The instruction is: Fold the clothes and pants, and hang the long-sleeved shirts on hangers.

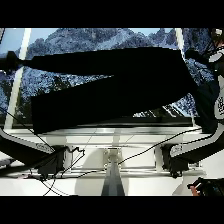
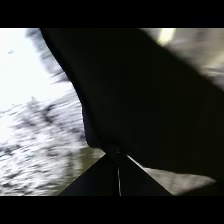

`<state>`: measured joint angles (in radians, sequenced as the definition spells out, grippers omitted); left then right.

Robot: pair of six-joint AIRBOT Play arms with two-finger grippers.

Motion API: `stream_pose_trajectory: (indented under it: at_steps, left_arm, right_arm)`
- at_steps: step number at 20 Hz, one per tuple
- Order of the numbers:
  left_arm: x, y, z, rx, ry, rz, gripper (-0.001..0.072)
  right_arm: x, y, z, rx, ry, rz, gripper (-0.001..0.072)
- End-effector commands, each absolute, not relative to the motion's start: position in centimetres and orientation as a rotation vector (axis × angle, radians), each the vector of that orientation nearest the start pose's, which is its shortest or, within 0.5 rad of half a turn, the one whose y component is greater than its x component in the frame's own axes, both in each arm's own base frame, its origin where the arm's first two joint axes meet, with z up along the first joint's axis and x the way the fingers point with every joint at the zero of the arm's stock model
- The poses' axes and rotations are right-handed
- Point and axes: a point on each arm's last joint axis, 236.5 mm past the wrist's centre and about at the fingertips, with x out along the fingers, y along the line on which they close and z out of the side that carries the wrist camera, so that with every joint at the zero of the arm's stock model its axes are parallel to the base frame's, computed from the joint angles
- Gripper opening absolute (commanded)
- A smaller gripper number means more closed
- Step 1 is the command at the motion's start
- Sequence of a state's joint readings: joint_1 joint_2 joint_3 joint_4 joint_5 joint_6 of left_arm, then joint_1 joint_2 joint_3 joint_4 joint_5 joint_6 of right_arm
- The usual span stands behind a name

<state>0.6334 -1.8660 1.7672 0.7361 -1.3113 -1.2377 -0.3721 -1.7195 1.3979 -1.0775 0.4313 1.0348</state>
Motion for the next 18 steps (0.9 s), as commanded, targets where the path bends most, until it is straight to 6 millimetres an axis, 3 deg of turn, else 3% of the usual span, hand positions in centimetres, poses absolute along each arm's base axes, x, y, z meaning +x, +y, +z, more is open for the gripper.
stream_pose_trajectory:
  at_steps: [1, 5, 7, 10, 12, 14, 18]
  left_arm:
    - [50.2, 15.2, 7.3, -0.822, 0.915, -0.307, 0.0010]
    - [49.0, 14.5, 7.2, -0.827, 0.962, -0.346, 0.0010]
    - [48.8, 14.0, 8.2, -0.871, 0.943, -0.386, 0.0010]
    - [48.7, 13.4, 12.8, -0.995, 0.809, -0.531, 0.0010]
    - [48.6, 14.4, 15.5, -1.058, 0.705, -0.584, 0.0009]
    - [47.6, 15.2, 14.0, -1.025, 0.763, -0.535, 0.0008]
    - [42.5, 18.1, 4.8, -0.767, 1.169, -0.246, 0.0008]
  right_arm:
    - [56.2, -16.5, -1.4, 0.131, 0.715, -0.116, 0.0694]
    - [55.7, -16.0, -1.7, 0.131, 0.750, -0.090, 0.0694]
    - [55.9, -16.0, -1.1, 0.109, 0.754, -0.082, 0.0694]
    - [56.3, -16.0, 0.1, 0.096, 0.745, -0.071, 0.0694]
    - [56.3, -15.8, 0.4, 0.095, 0.749, -0.061, 0.0694]
    - [55.8, -15.4, 0.0, 0.094, 0.784, -0.041, 0.0694]
    - [54.1, -14.8, -1.6, 0.064, 0.881, -0.003, 0.0694]
